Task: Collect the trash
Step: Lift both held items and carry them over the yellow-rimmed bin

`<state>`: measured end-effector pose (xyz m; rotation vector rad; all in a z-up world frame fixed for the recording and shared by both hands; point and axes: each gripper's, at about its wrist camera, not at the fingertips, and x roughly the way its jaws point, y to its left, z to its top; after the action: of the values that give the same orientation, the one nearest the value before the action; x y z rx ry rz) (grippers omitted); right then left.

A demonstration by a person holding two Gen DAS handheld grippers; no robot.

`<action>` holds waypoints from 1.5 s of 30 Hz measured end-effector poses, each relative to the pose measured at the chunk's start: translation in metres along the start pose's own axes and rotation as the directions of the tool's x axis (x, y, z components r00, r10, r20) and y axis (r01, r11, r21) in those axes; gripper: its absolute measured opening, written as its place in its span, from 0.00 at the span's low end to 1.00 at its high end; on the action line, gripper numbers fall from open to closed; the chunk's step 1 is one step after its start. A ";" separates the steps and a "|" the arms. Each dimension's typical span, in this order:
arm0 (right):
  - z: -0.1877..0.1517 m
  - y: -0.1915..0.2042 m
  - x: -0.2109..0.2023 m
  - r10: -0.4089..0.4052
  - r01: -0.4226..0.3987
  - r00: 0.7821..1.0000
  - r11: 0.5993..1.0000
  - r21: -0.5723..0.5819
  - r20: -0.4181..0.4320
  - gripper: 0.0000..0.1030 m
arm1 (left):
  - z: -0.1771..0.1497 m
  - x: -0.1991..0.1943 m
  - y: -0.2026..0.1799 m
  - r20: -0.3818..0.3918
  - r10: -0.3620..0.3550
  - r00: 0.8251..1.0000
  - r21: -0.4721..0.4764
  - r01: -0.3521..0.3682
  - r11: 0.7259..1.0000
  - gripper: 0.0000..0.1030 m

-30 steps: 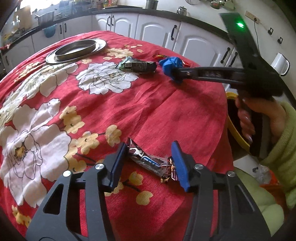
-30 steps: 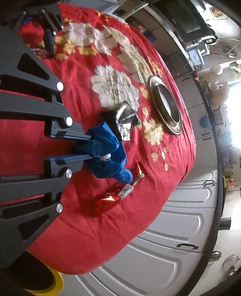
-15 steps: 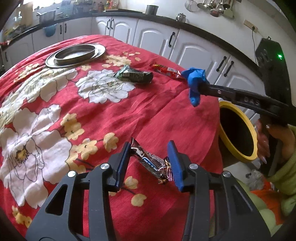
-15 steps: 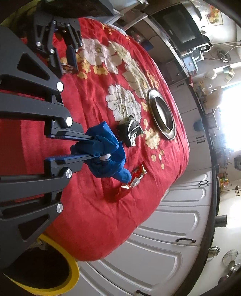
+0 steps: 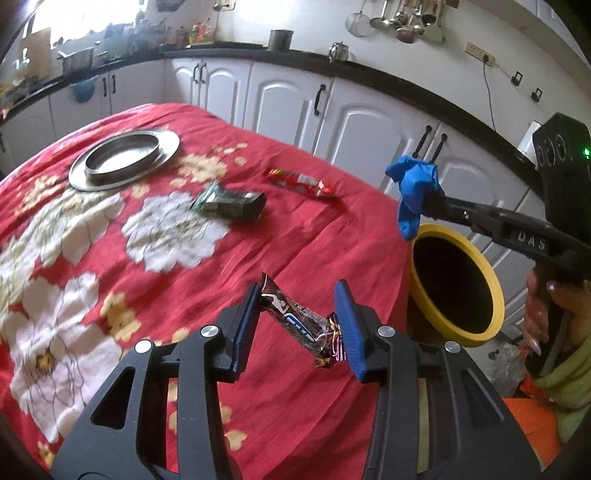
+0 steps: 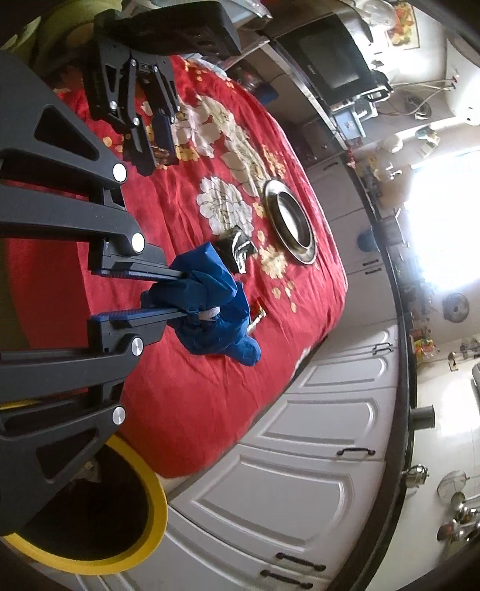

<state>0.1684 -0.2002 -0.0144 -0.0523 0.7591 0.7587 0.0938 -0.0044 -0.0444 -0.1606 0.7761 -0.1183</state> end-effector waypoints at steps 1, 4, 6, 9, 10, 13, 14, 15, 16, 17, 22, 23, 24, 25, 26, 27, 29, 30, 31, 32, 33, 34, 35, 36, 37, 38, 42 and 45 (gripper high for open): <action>0.000 -0.002 -0.004 -0.004 0.004 1.000 1.000 0.005 0.007 0.13 | 0.004 0.001 -0.004 0.005 -0.003 1.000 0.008 0.003 1.000 0.33; -0.001 -0.009 -0.014 -0.019 0.018 0.999 1.000 0.017 0.027 0.13 | 0.014 0.005 -0.014 0.011 -0.016 1.000 0.025 0.016 1.000 0.02; -0.003 -0.013 -0.020 -0.030 0.030 0.999 0.999 0.024 0.036 0.13 | 0.019 0.008 -0.019 0.011 -0.026 1.000 0.028 0.026 0.999 0.02; -0.006 -0.021 -0.031 -0.050 0.048 0.997 0.998 0.038 0.051 0.13 | 0.027 0.019 -0.029 0.013 -0.016 1.000 0.063 0.016 0.998 0.00; -0.007 -0.024 -0.034 -0.054 0.052 0.997 0.998 0.047 0.056 0.13 | 0.027 0.024 -0.030 0.004 -0.017 1.000 0.066 0.017 0.998 0.00; -0.011 -0.033 -0.039 -0.061 0.057 0.996 0.996 0.073 0.061 0.13 | 0.024 0.033 -0.026 -0.021 -0.008 1.000 0.048 0.009 0.999 0.00; -0.013 -0.033 -0.039 -0.062 0.058 0.996 0.995 0.078 0.060 0.13 | 0.023 0.034 -0.024 -0.036 -0.020 0.999 0.040 0.021 0.999 0.00; -0.015 -0.036 -0.040 -0.064 0.059 0.996 0.995 0.085 0.059 0.13 | 0.021 0.034 -0.024 -0.049 -0.038 0.998 0.032 0.040 0.999 0.00; -0.016 -0.037 -0.041 -0.064 0.058 0.996 0.994 0.090 0.059 0.13 | 0.019 0.034 -0.025 -0.058 -0.050 0.997 0.028 0.052 0.998 0.00; -0.017 -0.038 -0.042 -0.062 0.056 0.996 0.994 0.095 0.059 0.13 | 0.016 0.032 -0.025 -0.067 -0.055 0.996 0.027 0.057 0.998 0.01; -0.017 -0.044 -0.044 -0.067 0.059 0.996 0.992 0.113 0.067 0.13 | -0.003 0.022 -0.035 -0.117 -0.087 0.989 0.054 0.094 0.994 0.22; -0.017 -0.044 -0.045 -0.069 0.061 0.995 0.992 0.114 0.069 0.13 | -0.009 0.021 -0.038 -0.138 -0.100 0.985 0.063 0.109 0.992 0.23; -0.016 -0.044 -0.046 -0.069 0.060 0.995 0.992 0.114 0.072 0.13 | -0.013 0.021 -0.040 -0.147 -0.107 0.983 0.069 0.118 0.991 0.25; -0.016 -0.043 -0.046 -0.070 0.061 0.995 0.992 0.114 0.074 0.13 | -0.019 0.022 -0.043 -0.166 -0.114 0.980 0.091 0.130 0.987 0.28; -0.016 -0.043 -0.048 -0.071 0.061 0.994 0.991 0.116 0.078 0.13 | -0.023 0.023 -0.044 -0.183 -0.111 0.977 0.100 0.131 0.986 0.29; -0.017 -0.044 -0.049 -0.071 0.061 0.994 0.991 0.118 0.081 0.13 | -0.028 0.024 -0.045 -0.206 -0.111 0.972 0.095 0.133 0.987 0.29; -0.017 -0.045 -0.053 -0.078 0.067 0.993 0.990 0.124 0.090 0.13 | -0.035 0.020 -0.049 -0.226 -0.128 0.966 0.087 0.150 0.985 0.31; -0.018 -0.046 -0.055 -0.080 0.068 0.992 0.990 0.127 0.094 0.13 | -0.037 0.019 -0.051 -0.227 -0.118 0.967 0.096 0.143 0.985 0.31; -0.019 -0.047 -0.058 -0.083 0.070 0.992 0.989 0.132 0.100 0.13 | -0.041 0.017 -0.054 -0.227 -0.105 0.968 0.108 0.132 0.985 0.31; -0.019 -0.049 -0.060 -0.086 0.071 0.991 0.988 0.138 0.105 0.13 | -0.043 0.016 -0.056 -0.231 -0.099 0.968 0.110 0.127 0.986 0.31; -0.019 -0.049 -0.061 -0.089 0.073 0.990 0.987 0.143 0.109 0.13 | -0.044 0.017 -0.057 -0.236 -0.092 0.967 0.112 0.121 0.986 0.31; -0.020 -0.050 -0.064 -0.093 0.075 0.989 0.986 0.150 0.114 0.13 | -0.047 0.018 -0.061 -0.246 -0.081 0.966 0.120 0.113 0.986 0.31; -0.021 -0.051 -0.065 -0.095 0.076 0.989 0.985 0.154 0.117 0.13 | -0.048 0.020 -0.061 -0.255 -0.077 0.964 0.122 0.111 0.986 0.31; -0.021 -0.053 -0.067 -0.097 0.077 0.988 0.984 0.160 0.121 0.13 | -0.049 0.022 -0.062 -0.265 -0.074 0.961 0.123 0.110 0.986 0.31; -0.022 -0.054 -0.070 -0.100 0.079 0.987 0.983 0.165 0.127 0.13 | -0.051 0.024 -0.065 -0.277 -0.069 0.958 0.130 0.109 0.985 0.31; -0.023 -0.055 -0.073 -0.102 0.079 0.986 0.982 0.169 0.132 0.13 | -0.051 0.025 -0.067 -0.282 -0.064 0.957 0.135 0.105 0.985 0.31; -0.026 -0.060 -0.082 -0.118 0.091 0.982 0.980 0.178 0.146 0.13 | -0.053 0.035 -0.069 -0.319 -0.040 0.947 0.146 0.091 0.985 0.31; -0.029 -0.066 -0.089 -0.137 0.105 0.978 0.975 0.194 0.159 0.13 | -0.056 0.048 -0.069 -0.357 -0.033 0.934 0.136 0.087 0.987 0.31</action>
<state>0.1499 -0.3115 0.0067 0.1322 0.6529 0.5657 0.0851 -0.0860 -0.1034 -0.0184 1.1188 -0.2682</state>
